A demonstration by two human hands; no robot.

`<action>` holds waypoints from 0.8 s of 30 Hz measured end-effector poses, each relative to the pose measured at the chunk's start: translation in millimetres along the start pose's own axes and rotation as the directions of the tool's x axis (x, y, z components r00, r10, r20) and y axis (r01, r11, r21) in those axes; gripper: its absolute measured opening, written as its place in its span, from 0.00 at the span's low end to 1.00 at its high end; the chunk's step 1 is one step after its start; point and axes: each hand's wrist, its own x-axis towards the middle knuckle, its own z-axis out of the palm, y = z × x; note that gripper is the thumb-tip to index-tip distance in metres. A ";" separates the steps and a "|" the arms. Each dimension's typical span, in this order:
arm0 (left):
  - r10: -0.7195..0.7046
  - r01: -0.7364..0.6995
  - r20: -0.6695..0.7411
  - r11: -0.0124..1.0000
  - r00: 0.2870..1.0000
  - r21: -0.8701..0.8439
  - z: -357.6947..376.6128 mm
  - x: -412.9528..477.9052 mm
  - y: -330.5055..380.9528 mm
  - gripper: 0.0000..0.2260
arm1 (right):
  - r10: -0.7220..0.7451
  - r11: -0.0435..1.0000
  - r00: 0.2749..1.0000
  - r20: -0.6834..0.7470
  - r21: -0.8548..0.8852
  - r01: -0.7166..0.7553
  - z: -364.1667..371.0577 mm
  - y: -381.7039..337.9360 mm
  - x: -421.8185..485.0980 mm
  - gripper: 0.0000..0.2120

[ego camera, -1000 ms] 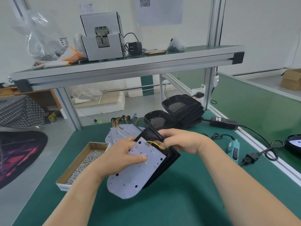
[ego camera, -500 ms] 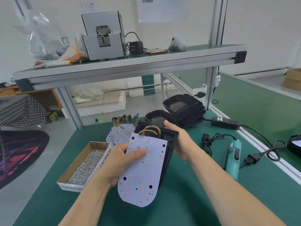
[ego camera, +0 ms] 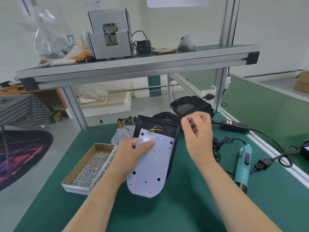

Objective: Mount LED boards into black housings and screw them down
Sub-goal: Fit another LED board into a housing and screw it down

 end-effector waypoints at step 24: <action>0.026 -0.020 -0.237 0.999 0.971 0.029 22.8 -5.1 -17.6 0.31 | 0.143 0.989 0.871 0.470 -0.048 -0.137 15.7 -12.9 -8.5 0.05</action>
